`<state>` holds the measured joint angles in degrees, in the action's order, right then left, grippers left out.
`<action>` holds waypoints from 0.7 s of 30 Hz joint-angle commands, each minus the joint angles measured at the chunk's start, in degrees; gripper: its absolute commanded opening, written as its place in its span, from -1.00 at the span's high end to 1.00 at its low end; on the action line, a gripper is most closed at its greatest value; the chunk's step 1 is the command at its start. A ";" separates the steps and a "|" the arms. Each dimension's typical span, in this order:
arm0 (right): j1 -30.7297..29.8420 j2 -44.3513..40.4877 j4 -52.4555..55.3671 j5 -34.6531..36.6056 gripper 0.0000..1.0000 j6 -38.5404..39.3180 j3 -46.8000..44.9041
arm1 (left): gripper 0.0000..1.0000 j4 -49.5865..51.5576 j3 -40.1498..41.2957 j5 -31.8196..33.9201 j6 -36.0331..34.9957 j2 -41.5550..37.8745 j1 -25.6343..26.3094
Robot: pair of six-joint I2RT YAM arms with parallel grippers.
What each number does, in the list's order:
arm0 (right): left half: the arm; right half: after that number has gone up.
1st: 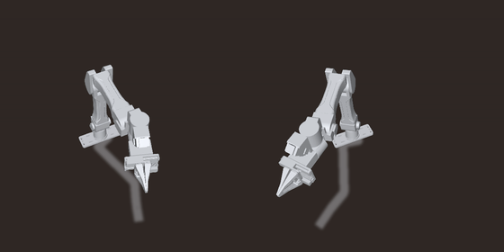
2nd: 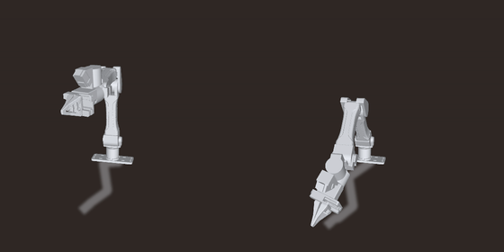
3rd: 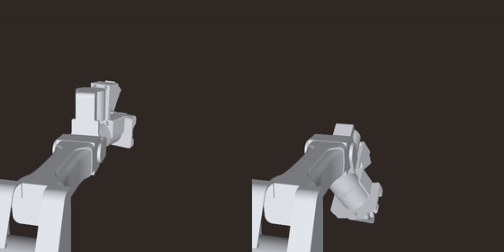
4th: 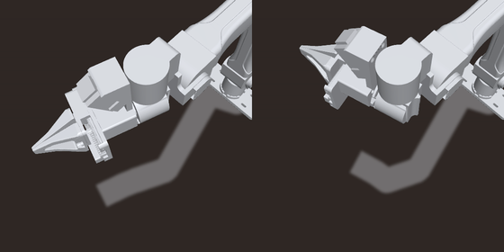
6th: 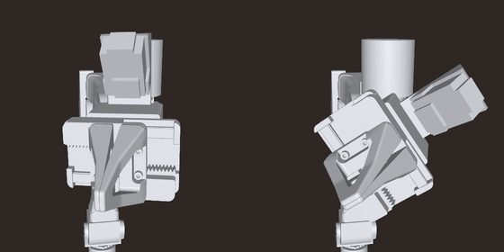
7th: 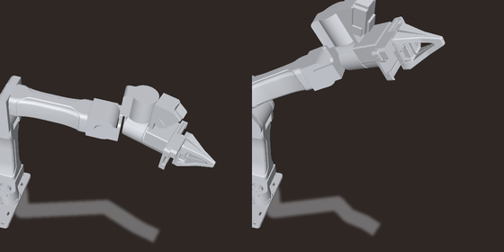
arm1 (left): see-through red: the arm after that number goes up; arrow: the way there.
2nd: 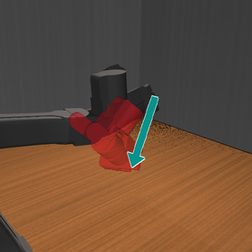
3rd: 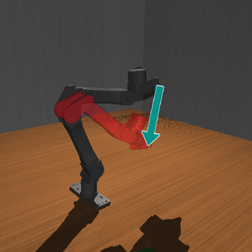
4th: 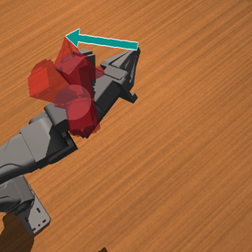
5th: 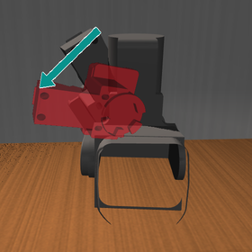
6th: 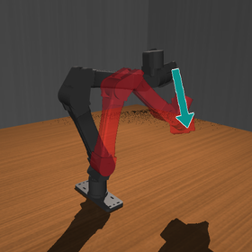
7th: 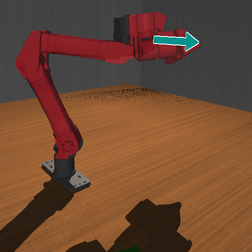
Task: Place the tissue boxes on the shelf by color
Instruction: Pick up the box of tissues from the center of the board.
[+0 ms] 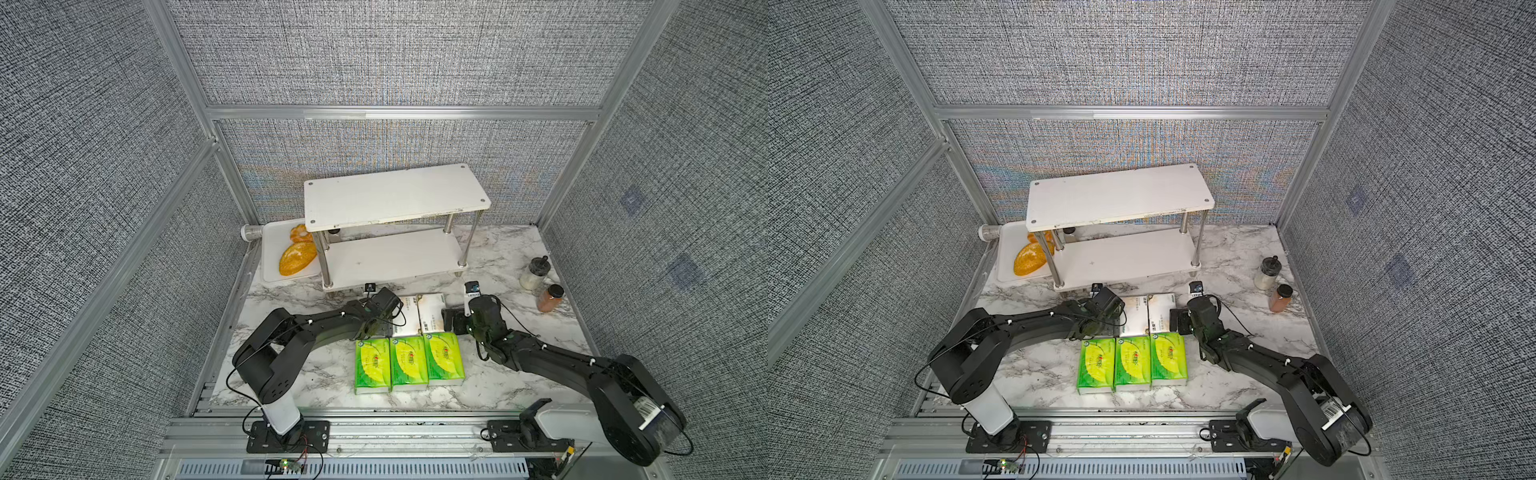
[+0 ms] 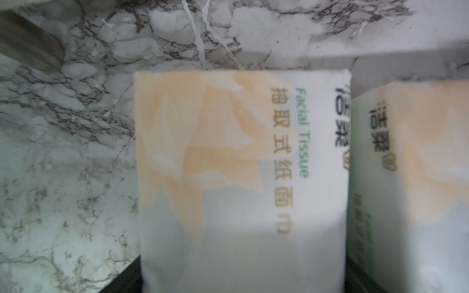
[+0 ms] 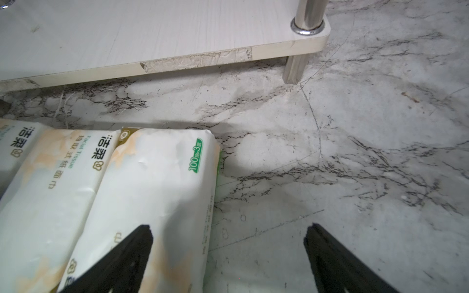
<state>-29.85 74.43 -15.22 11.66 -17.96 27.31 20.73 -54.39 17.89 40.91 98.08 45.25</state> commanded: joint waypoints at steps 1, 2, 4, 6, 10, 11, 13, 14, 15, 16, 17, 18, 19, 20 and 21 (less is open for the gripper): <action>0.23 -0.26 -0.52 -0.21 -0.98 0.32 -0.04 | -0.69 0.85 0.38 0.83 -1.00 -1.40 -0.08; 0.29 -0.21 -0.37 -0.23 -0.98 0.44 -0.05 | -0.67 1.12 0.24 0.98 -1.30 -1.96 -0.08; 0.40 -0.25 -0.18 -0.23 -0.98 0.55 0.14 | -0.65 2.14 -0.13 1.18 -1.56 -3.63 0.01; 0.56 -0.35 0.01 -0.23 -0.98 0.64 0.21 | -0.63 2.79 -0.27 1.37 -1.62 -5.70 0.10; 0.87 -0.18 0.08 -0.58 -0.98 0.64 0.76 | -0.62 4.62 -1.43 1.49 -1.65 -8.65 0.27; 0.87 -0.01 0.11 -0.63 -0.98 0.64 0.86 | -0.62 5.23 -1.98 1.62 -1.62 -9.09 0.29; 1.02 0.27 0.37 -0.65 -0.98 0.55 1.39 | -0.63 6.28 -2.99 2.03 -1.53 -9.97 0.36; 1.02 0.35 0.47 -0.82 -0.98 0.55 1.63 | -0.63 6.76 -3.67 2.21 -1.53 -10.42 0.36; 1.02 0.36 0.62 -0.93 -0.98 0.55 1.84 | -0.63 7.18 -4.44 2.28 -1.74 -10.94 0.36; 1.07 0.36 0.79 -0.92 -0.98 0.54 2.03 | -0.62 7.52 -5.15 2.43 -1.88 -11.39 0.36; 1.08 0.36 0.89 -0.94 -0.98 0.52 2.26 | -0.63 8.33 -6.29 2.90 -2.15 -11.59 0.36; 1.11 0.35 1.00 -1.02 -0.98 0.54 2.42 | -0.63 9.02 -7.42 3.46 -2.60 -11.56 0.36; 1.17 0.36 0.99 -1.01 -0.98 0.55 2.58 | -0.63 9.62 -8.53 4.19 -2.96 -11.29 0.33; 1.17 0.47 0.99 -1.19 -0.98 0.50 2.91 | -0.63 10.33 -9.92 5.17 -3.46 -10.59 0.15; 1.17 0.67 1.07 -1.29 -0.98 0.64 3.16 | -0.63 10.95 -11.34 5.72 -4.00 -9.54 -0.13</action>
<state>-28.71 74.78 -14.44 10.59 -17.54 29.69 29.34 -63.18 20.49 38.94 87.31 45.58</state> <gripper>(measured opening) 0.989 0.815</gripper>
